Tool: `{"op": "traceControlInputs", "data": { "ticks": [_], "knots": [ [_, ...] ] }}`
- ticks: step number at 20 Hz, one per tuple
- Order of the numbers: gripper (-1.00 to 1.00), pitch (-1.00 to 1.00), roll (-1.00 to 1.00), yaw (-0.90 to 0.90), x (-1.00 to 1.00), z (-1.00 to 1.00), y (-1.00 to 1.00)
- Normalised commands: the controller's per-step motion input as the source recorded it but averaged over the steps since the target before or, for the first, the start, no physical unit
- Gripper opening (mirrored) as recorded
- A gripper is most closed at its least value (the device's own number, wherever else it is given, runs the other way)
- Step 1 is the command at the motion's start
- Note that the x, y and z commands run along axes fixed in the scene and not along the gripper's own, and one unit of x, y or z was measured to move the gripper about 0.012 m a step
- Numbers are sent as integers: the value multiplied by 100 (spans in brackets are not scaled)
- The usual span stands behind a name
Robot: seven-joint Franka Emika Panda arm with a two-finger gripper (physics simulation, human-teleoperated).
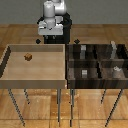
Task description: Place the loaf of bread into the appropriate compartment.
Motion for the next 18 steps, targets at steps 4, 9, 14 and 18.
{"op": "traceControlInputs", "data": {
  "ticks": [4,9,14,18],
  "knots": [
    [100,0,0,0,0,0,0],
    [100,0,0,0,0,0,-60],
    [100,0,0,0,0,0,-100],
    [100,0,0,0,0,0,-100]
  ]
}}
